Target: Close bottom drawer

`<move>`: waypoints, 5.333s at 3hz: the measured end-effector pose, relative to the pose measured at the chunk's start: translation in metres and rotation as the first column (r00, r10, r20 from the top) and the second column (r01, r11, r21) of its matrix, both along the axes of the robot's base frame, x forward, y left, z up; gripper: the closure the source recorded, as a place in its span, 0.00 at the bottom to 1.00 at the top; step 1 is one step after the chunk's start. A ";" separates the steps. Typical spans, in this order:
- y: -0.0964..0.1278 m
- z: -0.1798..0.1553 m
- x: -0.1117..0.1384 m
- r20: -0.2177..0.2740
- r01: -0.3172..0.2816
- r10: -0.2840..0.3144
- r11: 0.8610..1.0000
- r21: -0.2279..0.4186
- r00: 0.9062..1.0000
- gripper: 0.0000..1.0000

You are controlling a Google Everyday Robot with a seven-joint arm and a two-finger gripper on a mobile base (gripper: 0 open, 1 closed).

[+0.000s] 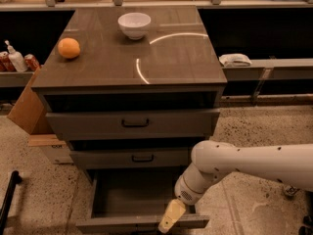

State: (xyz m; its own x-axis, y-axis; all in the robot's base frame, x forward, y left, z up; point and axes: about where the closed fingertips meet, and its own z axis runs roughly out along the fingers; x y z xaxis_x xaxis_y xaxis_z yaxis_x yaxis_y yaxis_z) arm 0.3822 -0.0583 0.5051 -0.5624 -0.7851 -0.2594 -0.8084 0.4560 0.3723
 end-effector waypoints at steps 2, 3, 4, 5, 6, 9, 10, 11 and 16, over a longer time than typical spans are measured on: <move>0.002 -0.012 0.000 -0.001 -0.003 0.003 1.000 -0.008 1.000 0.00; 0.004 -0.062 0.000 0.010 -0.006 0.006 1.000 -0.015 1.000 0.00; 0.004 -0.094 -0.002 0.002 0.001 -0.001 1.000 -0.001 1.000 0.00; 0.004 -0.127 -0.003 -0.012 0.005 -0.005 0.999 0.042 1.000 0.00; 0.005 -0.152 -0.002 -0.024 0.001 0.002 0.995 0.097 1.000 0.17; 0.009 -0.172 -0.003 -0.023 -0.014 0.018 0.989 0.150 1.000 0.87; 0.003 -0.195 0.000 -0.029 0.001 0.002 0.994 0.113 1.000 1.00; -0.013 -0.233 0.000 -0.011 0.001 -0.001 0.997 0.071 1.000 1.00; -0.049 -0.338 0.028 0.072 0.067 -0.066 0.998 -0.011 0.995 1.00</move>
Offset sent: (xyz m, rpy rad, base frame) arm 0.0029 0.0059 -0.0306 -0.0206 -0.0031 0.0044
